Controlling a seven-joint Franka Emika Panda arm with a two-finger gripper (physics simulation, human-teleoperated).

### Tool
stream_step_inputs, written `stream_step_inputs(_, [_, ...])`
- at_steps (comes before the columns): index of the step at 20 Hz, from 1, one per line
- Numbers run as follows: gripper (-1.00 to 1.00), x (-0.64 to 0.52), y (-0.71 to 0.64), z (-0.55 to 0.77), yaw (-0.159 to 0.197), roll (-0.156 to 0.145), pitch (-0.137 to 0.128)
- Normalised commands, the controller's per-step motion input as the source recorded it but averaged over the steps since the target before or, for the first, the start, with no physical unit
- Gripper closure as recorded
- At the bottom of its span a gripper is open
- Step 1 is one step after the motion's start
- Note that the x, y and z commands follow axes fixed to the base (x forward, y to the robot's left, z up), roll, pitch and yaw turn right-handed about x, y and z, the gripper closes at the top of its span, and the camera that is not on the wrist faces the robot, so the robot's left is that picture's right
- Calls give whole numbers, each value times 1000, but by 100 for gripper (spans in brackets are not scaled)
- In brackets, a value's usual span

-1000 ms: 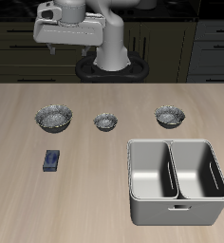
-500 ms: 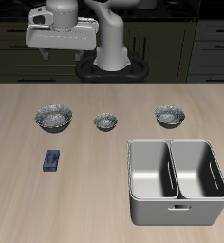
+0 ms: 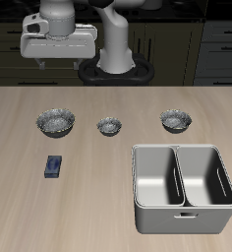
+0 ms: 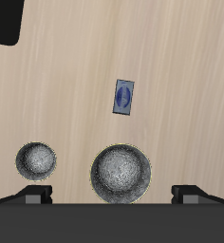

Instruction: Place the cream cheese in the middle-sized bowl

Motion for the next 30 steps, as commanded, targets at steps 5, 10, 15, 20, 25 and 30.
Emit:
stream_step_inputs(5, [-100,304,-237,-63,-20,6,21])
stream_step_inputs(10, [-100,243,-180,132,-31,-6,-28])
stream_step_inputs(15, [-100,215,-2,5,33,31,1])
stream_step_inputs(20, [-100,208,-127,33,-26,-51,-4])
stream_step_inputs(25, [-100,163,-37,37,1,-39,-4])
stream_step_inputs(30, [-100,138,-30,60,-14,-26,-14])
